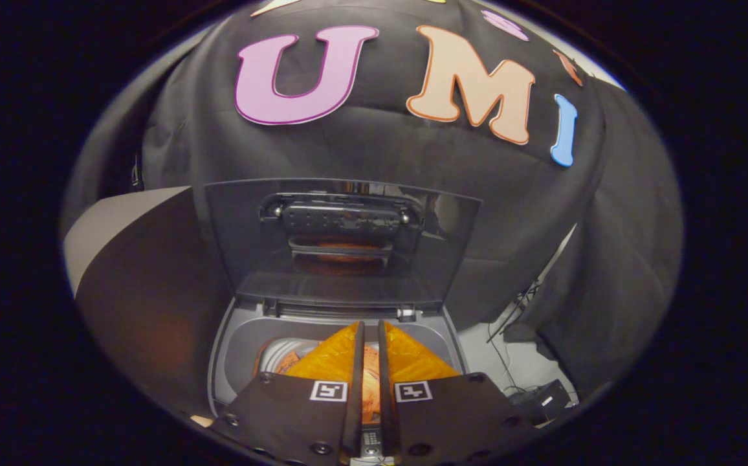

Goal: Put the clothes into the washing machine and then close the washing machine lid.

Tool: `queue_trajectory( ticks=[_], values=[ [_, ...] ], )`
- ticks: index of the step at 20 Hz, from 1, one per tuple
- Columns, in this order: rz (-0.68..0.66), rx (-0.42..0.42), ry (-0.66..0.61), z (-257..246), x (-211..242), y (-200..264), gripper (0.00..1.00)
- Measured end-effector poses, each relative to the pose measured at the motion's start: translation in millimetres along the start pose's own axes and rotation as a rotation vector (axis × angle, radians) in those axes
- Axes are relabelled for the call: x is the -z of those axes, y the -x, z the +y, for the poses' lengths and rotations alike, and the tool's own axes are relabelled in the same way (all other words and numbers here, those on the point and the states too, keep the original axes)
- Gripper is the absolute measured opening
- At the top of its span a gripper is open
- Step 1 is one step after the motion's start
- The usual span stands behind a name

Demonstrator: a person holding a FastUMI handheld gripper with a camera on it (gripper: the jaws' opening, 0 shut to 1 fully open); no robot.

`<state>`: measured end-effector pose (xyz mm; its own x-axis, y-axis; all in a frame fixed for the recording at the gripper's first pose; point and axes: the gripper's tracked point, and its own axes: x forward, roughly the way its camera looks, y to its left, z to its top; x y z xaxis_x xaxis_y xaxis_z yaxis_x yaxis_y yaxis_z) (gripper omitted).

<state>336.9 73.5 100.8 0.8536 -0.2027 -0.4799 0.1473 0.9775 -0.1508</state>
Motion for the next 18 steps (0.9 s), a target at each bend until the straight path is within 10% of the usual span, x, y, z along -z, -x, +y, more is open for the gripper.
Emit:
queue_trajectory(
  ticks=[3, 10, 18],
  values=[
    [-0.031, -0.030, -0.026, 8, -13, 1, 0.19],
    [-0.147, -0.110, -0.089, 42, -77, 0, 0.96],
    [-0.290, -0.062, -0.044, 48, -152, -42, 0.96]
  ],
)
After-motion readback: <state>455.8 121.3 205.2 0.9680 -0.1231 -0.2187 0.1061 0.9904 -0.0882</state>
